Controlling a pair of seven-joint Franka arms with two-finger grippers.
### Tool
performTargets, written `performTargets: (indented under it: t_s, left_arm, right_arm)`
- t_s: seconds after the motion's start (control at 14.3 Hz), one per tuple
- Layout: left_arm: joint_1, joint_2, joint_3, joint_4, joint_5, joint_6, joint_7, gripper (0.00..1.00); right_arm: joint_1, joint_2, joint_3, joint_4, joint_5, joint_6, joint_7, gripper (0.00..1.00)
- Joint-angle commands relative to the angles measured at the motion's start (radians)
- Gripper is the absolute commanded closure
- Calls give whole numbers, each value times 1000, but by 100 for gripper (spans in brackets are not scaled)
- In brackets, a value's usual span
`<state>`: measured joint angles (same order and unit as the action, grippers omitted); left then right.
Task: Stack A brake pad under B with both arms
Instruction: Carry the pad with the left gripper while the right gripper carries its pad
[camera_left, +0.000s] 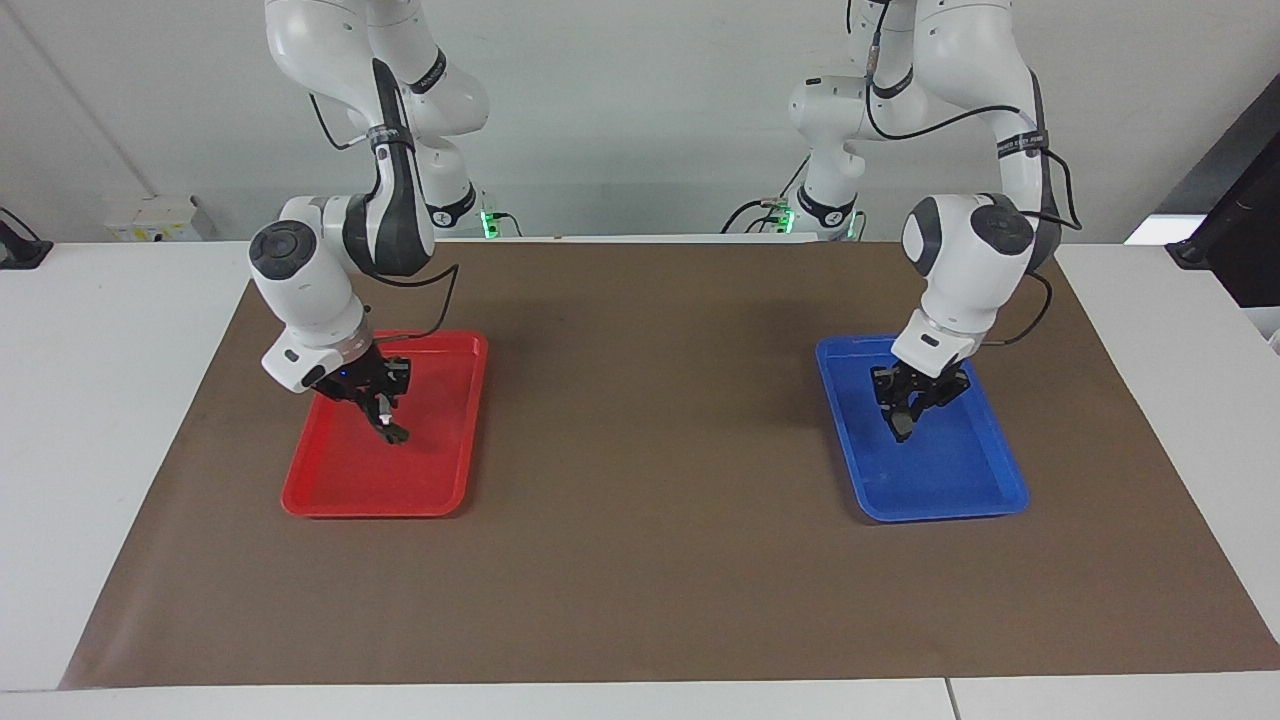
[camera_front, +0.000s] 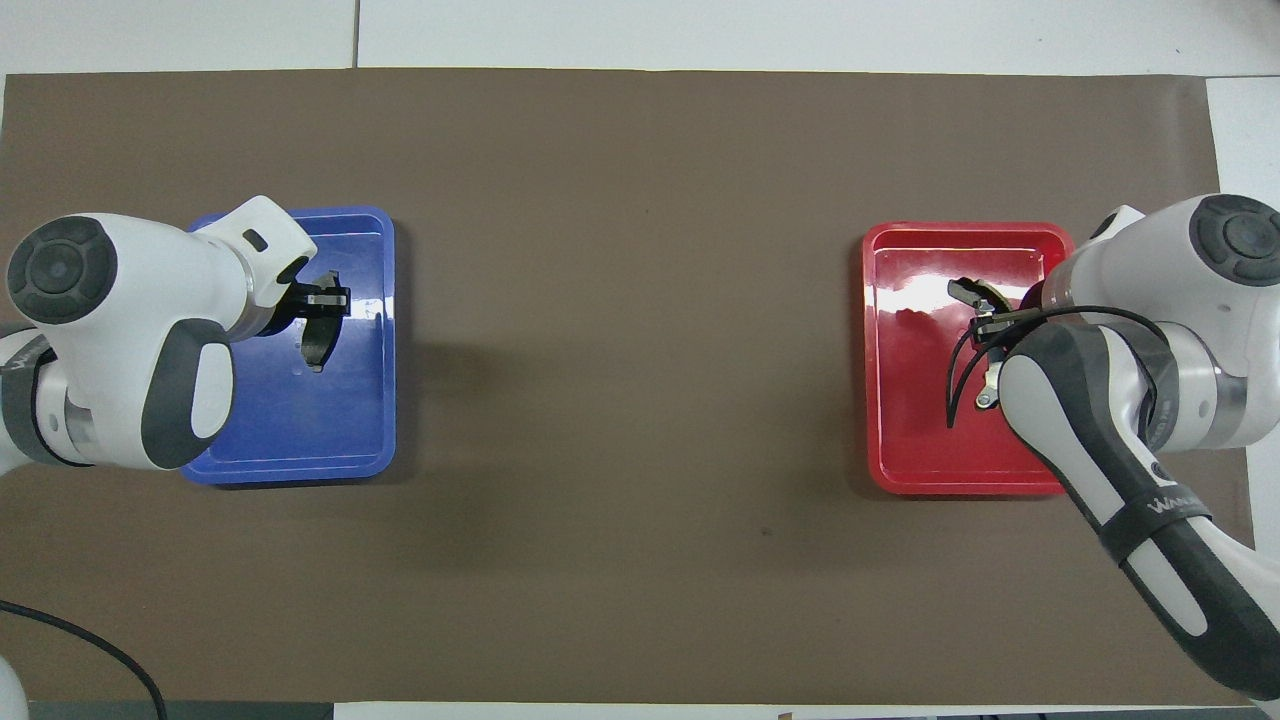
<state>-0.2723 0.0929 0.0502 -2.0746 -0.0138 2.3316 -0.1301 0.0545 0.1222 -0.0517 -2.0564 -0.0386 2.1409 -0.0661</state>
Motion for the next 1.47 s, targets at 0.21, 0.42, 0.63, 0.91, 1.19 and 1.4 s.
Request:
performTargets:
  t_s: [0.21,0.42,0.63,0.91,1.19,1.4]
  left_arm:
    - [-281,132,11,165,2,-11,-373,100]
    - [-421,219,13,195,3,41,-487,97]
    - [-450,287,11,205,8,162,-552,72]
    - [-432,272,11,203,8,147,-543,2]
    - [-340,139,16,192,8,-27,-443,2]
    - [-224,49,17,191,8,-245,-272,2]
  right_arm:
    - [86,63,7,171,8,-95,69,100]
    - [122,66,7,180,11,-85,126,100]
    - [166,105,7,206,20,-84,179,100]
    - [208,132,10,213,23,-58,204,100]
    - [241,187,39,270,66,-33,265,100]
    - [318,252,44,340,105,-35,396,100]
